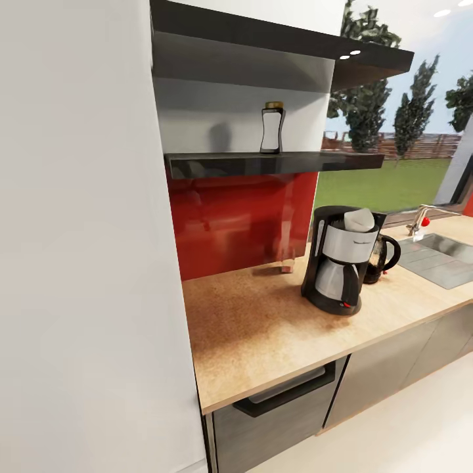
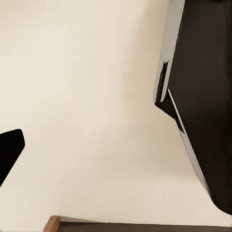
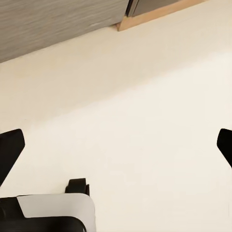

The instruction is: Set up a coffee station on the kitchen countertop: keep the coffee maker on the countertop, move the bottle of coffee from the kitchen shelf to the counter next to the coffee maker, place a paper coffee filter on top of the coffee maker, put the saucer next to the coffee maker with the coffee cup on the saucer, and place the electric kettle next to the coffee maker.

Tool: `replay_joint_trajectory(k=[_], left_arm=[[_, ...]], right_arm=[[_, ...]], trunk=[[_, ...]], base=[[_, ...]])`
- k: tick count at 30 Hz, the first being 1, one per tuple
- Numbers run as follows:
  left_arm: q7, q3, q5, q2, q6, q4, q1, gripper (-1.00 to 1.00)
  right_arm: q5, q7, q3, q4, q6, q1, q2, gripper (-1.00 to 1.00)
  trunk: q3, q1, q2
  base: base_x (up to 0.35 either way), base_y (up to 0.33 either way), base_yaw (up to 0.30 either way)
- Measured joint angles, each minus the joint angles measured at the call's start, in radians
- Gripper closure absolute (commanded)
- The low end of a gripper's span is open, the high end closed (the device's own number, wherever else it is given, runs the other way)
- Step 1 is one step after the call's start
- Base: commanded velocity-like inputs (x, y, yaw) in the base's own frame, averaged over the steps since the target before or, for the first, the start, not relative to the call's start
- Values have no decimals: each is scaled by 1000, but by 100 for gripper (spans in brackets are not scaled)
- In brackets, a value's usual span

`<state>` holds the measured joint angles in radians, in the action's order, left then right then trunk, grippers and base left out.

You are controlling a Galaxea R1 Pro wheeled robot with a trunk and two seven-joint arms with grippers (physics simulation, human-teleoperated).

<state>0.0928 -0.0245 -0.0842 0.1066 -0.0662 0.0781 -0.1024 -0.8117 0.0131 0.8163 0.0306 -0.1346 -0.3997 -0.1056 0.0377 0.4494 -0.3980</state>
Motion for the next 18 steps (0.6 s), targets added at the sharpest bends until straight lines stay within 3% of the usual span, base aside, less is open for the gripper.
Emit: replay_joint_trajectory(k=[2,8,18], left_arm=[[-1,3,-3,-17,-4,3,0,-100],[0,3,-3,-18,-4,4,0,-100],[1,4,-3,-19,-3,5,0,-100]], right_arm=[[-1,1,-1,0,4,0,5,-100],[-2,1,-1,0,4,0,6,-100],[-2,1,-1,0,3,0,6,-100]], trunk=[[2,0,0],[8,0,0],[12,0,0]], base=[[0,-256,96],[0,-266,164],[0,-271,263]])
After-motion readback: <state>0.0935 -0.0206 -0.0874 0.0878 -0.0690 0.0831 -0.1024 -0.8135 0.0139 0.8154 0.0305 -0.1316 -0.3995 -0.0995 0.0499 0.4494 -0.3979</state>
